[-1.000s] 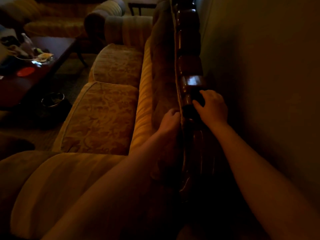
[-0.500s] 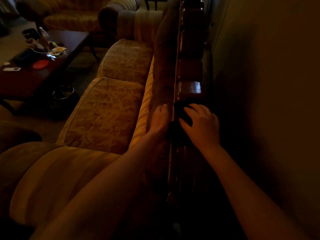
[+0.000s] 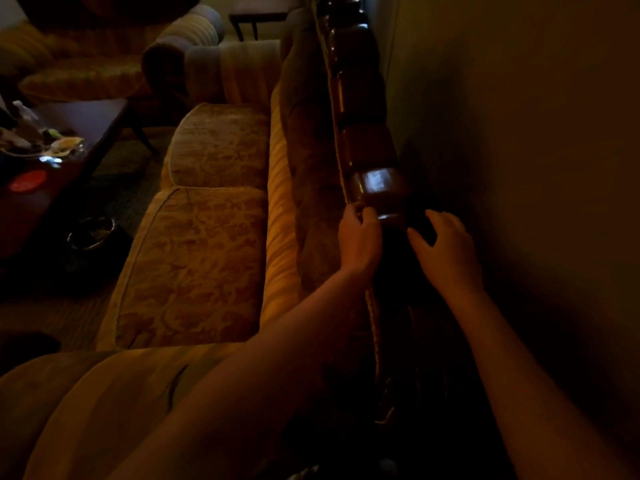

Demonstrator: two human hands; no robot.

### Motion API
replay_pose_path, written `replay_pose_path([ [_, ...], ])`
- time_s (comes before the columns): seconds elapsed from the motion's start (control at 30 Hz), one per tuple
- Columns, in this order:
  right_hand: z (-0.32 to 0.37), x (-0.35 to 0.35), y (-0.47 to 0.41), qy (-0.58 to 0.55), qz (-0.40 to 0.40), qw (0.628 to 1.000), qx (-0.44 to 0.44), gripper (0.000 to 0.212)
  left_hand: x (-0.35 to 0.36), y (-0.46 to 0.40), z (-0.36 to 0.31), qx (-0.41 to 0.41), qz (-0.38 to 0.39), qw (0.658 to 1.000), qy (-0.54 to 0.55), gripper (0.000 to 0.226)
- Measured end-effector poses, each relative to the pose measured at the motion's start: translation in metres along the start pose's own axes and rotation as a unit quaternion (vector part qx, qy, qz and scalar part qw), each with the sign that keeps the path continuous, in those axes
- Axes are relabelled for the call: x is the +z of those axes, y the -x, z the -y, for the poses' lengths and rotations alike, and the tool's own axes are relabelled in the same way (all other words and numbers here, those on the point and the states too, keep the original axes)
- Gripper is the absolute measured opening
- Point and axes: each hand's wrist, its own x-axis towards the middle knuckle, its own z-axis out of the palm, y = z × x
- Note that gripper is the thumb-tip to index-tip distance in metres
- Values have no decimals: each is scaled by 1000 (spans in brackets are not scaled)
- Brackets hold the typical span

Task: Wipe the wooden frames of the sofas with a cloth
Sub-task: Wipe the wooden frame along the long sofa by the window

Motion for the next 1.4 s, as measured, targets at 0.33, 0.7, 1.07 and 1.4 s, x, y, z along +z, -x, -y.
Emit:
replay_pose_path([
  [0.33, 4, 4, -31, 18, 26, 999, -6, 45, -1, 1, 12, 38, 14, 998, -51, 33],
  [0.7, -10, -11, 22, -89, -24, 996, 7, 42, 16, -1, 11, 55, -17, 984, -166, 28],
  [1.07, -7, 9, -75, -157, 87, 970, 166, 53, 18, -5, 11, 62, -13, 967, -248, 30],
  [1.4, -12, -12, 5, -71, 46, 986, 147, 44, 28, -22, -5, 26, -19, 935, -352, 37],
])
